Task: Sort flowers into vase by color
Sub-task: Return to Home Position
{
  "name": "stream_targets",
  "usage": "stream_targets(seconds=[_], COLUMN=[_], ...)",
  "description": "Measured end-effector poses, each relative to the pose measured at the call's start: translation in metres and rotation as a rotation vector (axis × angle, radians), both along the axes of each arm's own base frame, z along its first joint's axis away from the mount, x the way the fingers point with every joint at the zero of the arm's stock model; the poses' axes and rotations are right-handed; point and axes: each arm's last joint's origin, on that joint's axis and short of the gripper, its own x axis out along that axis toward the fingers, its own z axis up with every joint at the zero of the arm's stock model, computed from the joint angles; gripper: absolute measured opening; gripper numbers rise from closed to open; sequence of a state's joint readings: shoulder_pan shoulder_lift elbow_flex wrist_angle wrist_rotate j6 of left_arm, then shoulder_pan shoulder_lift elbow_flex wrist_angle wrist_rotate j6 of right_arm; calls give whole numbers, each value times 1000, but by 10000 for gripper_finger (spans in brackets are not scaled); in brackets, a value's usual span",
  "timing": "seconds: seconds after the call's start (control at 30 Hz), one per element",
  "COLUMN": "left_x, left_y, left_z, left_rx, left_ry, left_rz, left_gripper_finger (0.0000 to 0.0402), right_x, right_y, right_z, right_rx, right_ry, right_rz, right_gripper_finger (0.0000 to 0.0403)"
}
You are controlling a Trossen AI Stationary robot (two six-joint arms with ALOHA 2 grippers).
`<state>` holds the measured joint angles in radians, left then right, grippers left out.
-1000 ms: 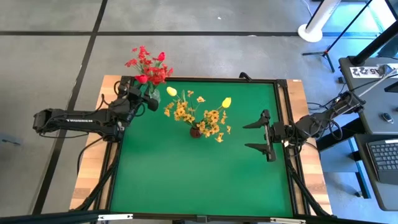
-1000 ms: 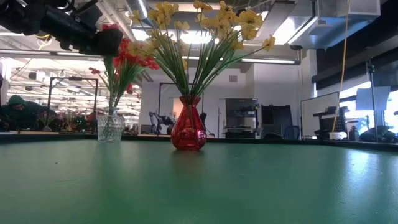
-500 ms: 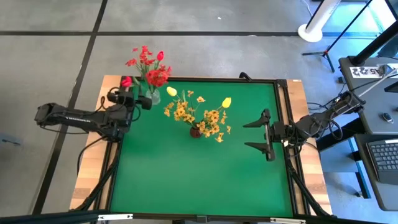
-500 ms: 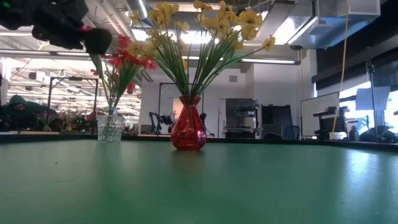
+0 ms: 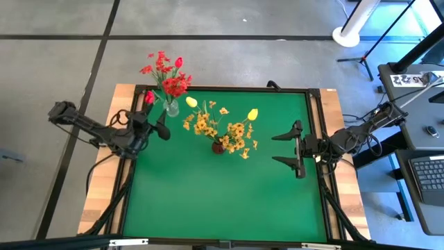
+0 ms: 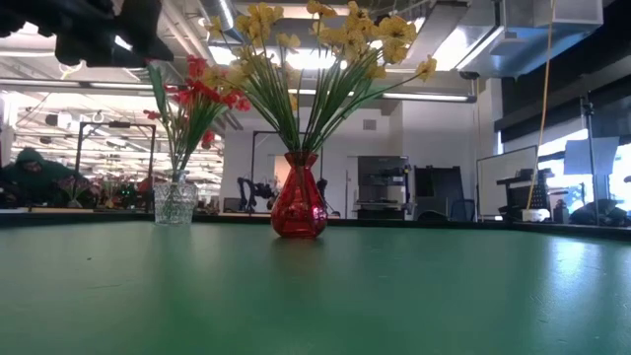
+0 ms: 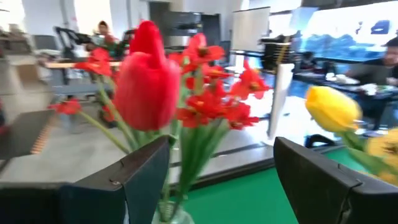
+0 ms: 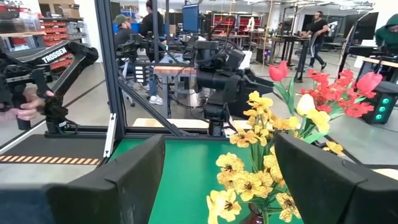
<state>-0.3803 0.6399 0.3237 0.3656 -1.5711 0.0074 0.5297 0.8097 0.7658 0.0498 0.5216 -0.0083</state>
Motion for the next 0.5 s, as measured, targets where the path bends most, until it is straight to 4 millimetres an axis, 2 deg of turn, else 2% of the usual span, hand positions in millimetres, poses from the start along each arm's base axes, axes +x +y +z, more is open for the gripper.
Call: stream_targets(seconds=[0.37,0.5], left_x=[-4,-4], left_y=[-19,-32], left_z=[-1,-4], left_rx=[-36,-66], left_ry=[-75,-101], left_rz=[-153,-384], left_gripper_finger=[283,283], right_x=[0,0], right_y=[1,2], right_z=[0,-3], right_rx=[2,-17], right_ry=[3,32], right_rz=[18,51], right_gripper_finger=[301,301])
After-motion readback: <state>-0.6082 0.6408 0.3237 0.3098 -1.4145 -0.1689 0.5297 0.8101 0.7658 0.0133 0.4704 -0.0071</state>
